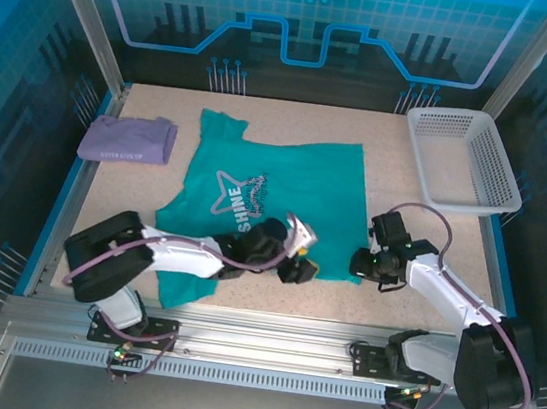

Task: Fold the inside-out t-shirt

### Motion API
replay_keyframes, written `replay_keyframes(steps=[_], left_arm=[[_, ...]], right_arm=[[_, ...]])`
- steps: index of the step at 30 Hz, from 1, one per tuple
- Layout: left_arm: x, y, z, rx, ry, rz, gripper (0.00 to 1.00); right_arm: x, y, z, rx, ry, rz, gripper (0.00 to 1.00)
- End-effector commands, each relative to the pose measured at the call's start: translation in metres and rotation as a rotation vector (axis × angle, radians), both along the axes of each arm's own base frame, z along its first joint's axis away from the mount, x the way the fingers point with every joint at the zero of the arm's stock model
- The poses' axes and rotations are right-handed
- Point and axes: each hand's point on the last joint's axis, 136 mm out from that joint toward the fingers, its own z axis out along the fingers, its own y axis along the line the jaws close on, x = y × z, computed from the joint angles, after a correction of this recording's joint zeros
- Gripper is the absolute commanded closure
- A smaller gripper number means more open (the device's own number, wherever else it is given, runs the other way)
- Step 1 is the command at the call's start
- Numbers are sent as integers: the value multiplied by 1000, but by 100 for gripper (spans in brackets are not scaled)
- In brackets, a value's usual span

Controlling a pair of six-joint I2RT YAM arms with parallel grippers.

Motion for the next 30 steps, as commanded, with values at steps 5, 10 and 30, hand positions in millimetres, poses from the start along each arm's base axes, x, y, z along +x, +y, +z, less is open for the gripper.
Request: replay_keyframes(steps=[5, 10, 30], left_arm=[[-1, -62, -16, 84, -300, -205, 40], [4, -78, -33, 108, -340, -247, 42], [38, -80, -28, -108, -175, -110, 100]], right_arm=[[9, -3, -5, -4, 5, -34, 84], [24, 1, 7, 100, -11, -8, 98], [103, 22, 30, 290, 6, 100, 81]])
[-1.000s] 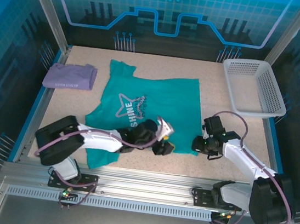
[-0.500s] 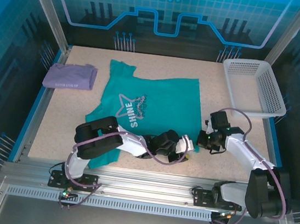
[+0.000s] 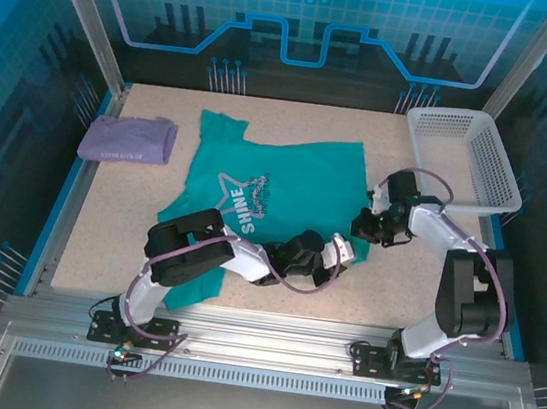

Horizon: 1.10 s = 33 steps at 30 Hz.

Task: Fold the inside-out t-shirt

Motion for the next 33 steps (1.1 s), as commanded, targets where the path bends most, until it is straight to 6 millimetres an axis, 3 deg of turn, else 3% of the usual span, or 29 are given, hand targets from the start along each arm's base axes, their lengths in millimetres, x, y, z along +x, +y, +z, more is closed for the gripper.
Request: replay_keyframes(steps=[1, 5, 12, 22, 26, 33], left_arm=[[1, 4, 12, -108, 122, 2, 100], [6, 13, 17, -174, 208, 16, 100], [8, 18, 17, -192, 239, 15, 100], [6, 19, 17, -201, 242, 9, 100], [6, 19, 17, -200, 243, 6, 100], [10, 27, 19, -216, 278, 18, 100]], right_arm=[[4, -10, 6, -28, -26, -7, 78], [-13, -25, 10, -103, -67, -39, 66], [-47, -19, 5, -95, -117, -45, 55], [-38, 2, -22, -92, -59, -11, 51], [-32, -9, -27, -158, -34, -43, 53], [-8, -32, -21, -277, -46, -120, 70]])
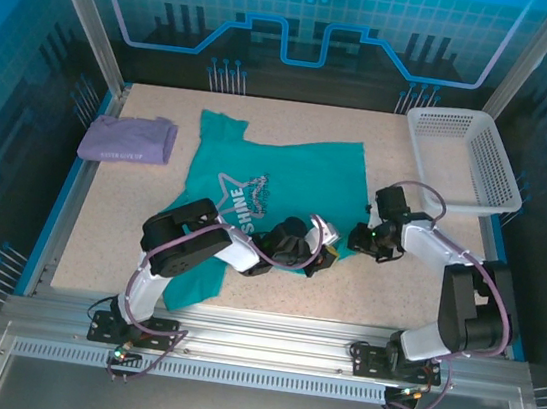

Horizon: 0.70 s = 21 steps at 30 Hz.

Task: Fold the inside-out t-shirt

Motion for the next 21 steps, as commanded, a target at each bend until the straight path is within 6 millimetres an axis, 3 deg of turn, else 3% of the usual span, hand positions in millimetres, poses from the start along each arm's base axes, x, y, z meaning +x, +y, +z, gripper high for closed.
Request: replay_keyframes(steps=[1, 4, 8, 15, 21], left_arm=[[-1, 4, 20, -60, 22, -17, 100], [2, 8, 18, -59, 41, -7, 100], [7, 13, 17, -63, 64, 15, 100], [10, 15, 18, -72, 91, 21, 100], [11, 15, 24, -96, 107, 12, 100]], right_arm=[[17, -18, 5, -87, -20, -56, 72], [30, -23, 12, -98, -32, -62, 74], [28, -17, 20, -70, -53, -19, 74], [-13, 20, 28, -22, -104, 136, 63], [-21, 30, 14, -83, -83, 163, 50]])
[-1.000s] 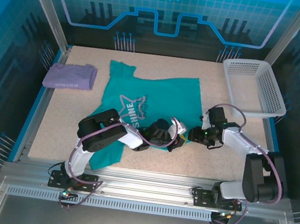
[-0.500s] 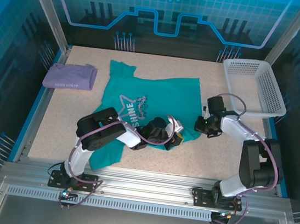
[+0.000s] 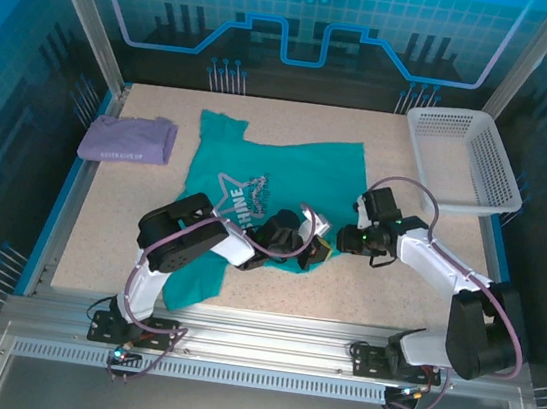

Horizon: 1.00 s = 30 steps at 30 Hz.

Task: Fold the inside-out t-shirt

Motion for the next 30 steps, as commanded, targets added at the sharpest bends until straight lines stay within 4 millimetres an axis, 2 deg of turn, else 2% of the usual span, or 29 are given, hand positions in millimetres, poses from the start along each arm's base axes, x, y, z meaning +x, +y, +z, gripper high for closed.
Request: replay_keyframes(steps=[1, 5, 10, 12, 13, 17, 21, 25, 27, 30], left_arm=[[-2, -1, 26, -62, -3, -23, 100], [-4, 0, 26, -68, 4, -29, 100], [-4, 1, 26, -73, 9, -32, 100], [-5, 1, 25, -71, 10, -34, 100], [-5, 1, 25, -67, 10, -36, 100], [-5, 2, 23, -58, 8, -36, 100], [-5, 1, 22, -53, 9, -38, 100], [-4, 1, 21, -49, 9, -38, 100], [-3, 1, 22, -50, 4, -37, 100], [-3, 1, 21, -46, 8, -38, 100]], right_arm=[[-4, 0, -11, -57, 25, -1, 48], [4, -6, -17, -113, 27, -29, 44], [23, -14, -21, -189, 18, -32, 47], [25, -17, -22, -194, 21, -32, 50], [36, -13, -12, -172, -11, -34, 52], [45, -15, -5, -144, -31, -33, 64], [51, -20, -6, -95, -19, -40, 78], [50, -16, -7, 16, 9, -29, 90], [47, -15, -5, 74, 24, -26, 93], [37, -16, -1, 97, 46, -28, 89]])
